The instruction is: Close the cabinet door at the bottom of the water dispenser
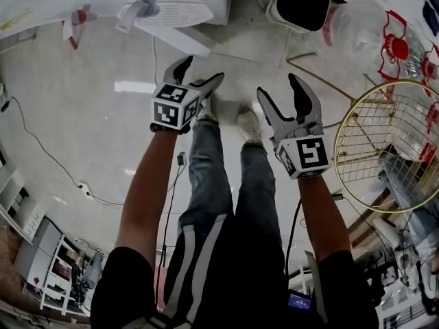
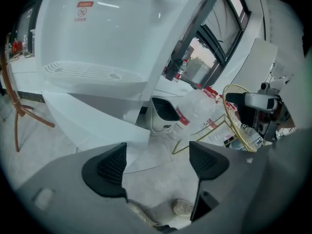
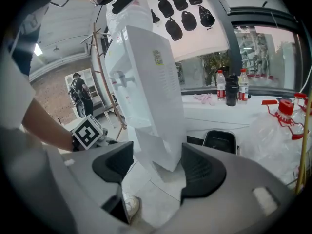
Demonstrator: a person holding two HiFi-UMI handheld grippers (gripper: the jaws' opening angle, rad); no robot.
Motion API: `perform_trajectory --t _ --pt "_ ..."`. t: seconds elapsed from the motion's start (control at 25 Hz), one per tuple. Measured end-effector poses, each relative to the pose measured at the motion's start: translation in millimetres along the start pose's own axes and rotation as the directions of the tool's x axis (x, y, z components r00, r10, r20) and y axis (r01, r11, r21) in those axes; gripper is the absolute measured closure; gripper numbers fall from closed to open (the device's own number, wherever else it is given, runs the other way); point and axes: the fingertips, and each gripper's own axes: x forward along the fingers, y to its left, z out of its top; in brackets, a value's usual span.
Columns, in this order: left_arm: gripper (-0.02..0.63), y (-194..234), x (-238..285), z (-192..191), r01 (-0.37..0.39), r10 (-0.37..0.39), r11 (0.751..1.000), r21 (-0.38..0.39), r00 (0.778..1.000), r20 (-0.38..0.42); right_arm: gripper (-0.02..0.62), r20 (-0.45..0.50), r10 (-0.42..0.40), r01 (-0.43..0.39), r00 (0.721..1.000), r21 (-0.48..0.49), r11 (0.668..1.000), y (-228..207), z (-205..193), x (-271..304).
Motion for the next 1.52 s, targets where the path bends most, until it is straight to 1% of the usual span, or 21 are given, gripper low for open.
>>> perform_trajectory --t 0.16,0.36,0.52,0.76,0.92,1.08,1.24,1.52 --pt "0.190 -3 9 6 0.010 -0.010 1.000 0.006 1.000 0.000 0.290 0.005 -0.017 0.016 1.000 0.013 1.000 -8 3 -3" --pt "0.190 -5 18 12 0.021 -0.021 0.999 0.032 1.000 -0.010 0.290 0.001 -0.026 0.026 1.000 -0.009 1.000 -18 -8 -7" --pt "0.190 -7 27 21 0.029 -0.029 0.998 0.048 1.000 -0.010 0.290 0.011 -0.041 0.041 0.999 0.015 0.999 -22 -2 -5" --pt "0.190 -9 41 36 0.049 -0.048 0.996 0.079 0.999 -0.022 0.290 0.022 -0.078 0.077 0.997 0.027 0.997 -39 -1 -8" --pt "0.190 -9 47 47 0.057 -0.055 0.994 0.097 0.998 -0.027 0.290 0.029 -0.099 0.097 0.995 0.062 0.993 -42 7 -9" --pt "0.190 -9 56 55 0.065 -0.062 0.992 0.110 0.998 -0.033 0.290 0.026 -0.118 0.116 0.993 0.077 0.990 -50 6 -10" --pt "0.190 -11 64 62 0.077 -0.072 0.990 0.117 0.996 -0.042 0.290 0.026 -0.131 0.129 0.991 0.061 0.990 -61 0 -12" --pt "0.190 -15 78 65 0.091 -0.084 0.987 0.134 0.995 -0.059 0.290 0.025 -0.151 0.149 0.988 0.068 0.987 -72 -1 -14"
